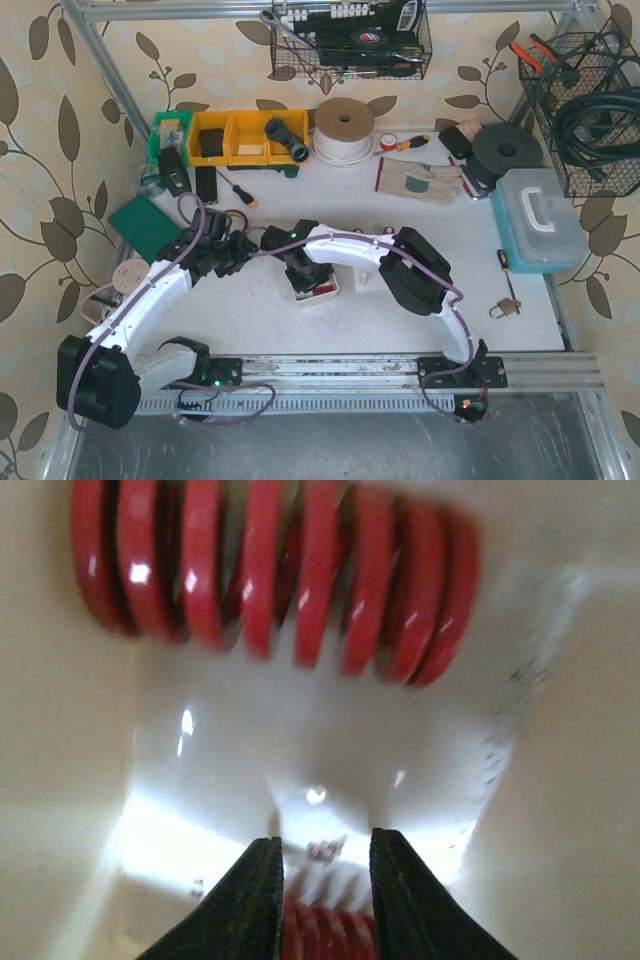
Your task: Install the large spring
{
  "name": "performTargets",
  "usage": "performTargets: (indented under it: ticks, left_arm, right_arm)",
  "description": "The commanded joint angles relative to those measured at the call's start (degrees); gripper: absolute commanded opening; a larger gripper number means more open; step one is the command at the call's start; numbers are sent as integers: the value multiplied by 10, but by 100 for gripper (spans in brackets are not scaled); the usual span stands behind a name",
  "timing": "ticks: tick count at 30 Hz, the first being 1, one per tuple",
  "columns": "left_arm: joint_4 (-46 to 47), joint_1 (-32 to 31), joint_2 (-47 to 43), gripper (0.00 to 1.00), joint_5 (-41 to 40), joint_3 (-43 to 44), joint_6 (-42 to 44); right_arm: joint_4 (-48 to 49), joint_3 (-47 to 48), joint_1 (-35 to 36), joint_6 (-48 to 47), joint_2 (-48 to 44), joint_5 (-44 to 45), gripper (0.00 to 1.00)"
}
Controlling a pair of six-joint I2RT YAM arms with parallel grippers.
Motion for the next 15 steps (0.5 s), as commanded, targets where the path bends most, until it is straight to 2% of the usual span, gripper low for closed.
performTargets:
  ticks: [1,9,15]
  left_arm:
    - [1,9,-5,45,8,7,15]
    - [10,12,3,45,13,0,17]
    - [19,12,0,45,21,-4,16]
  right_arm:
    - [27,21,-13,-6,1,57,28]
    - [86,-6,-38,-20,-54,52,29]
    - [54,6,-40,-43,-73,-15,33]
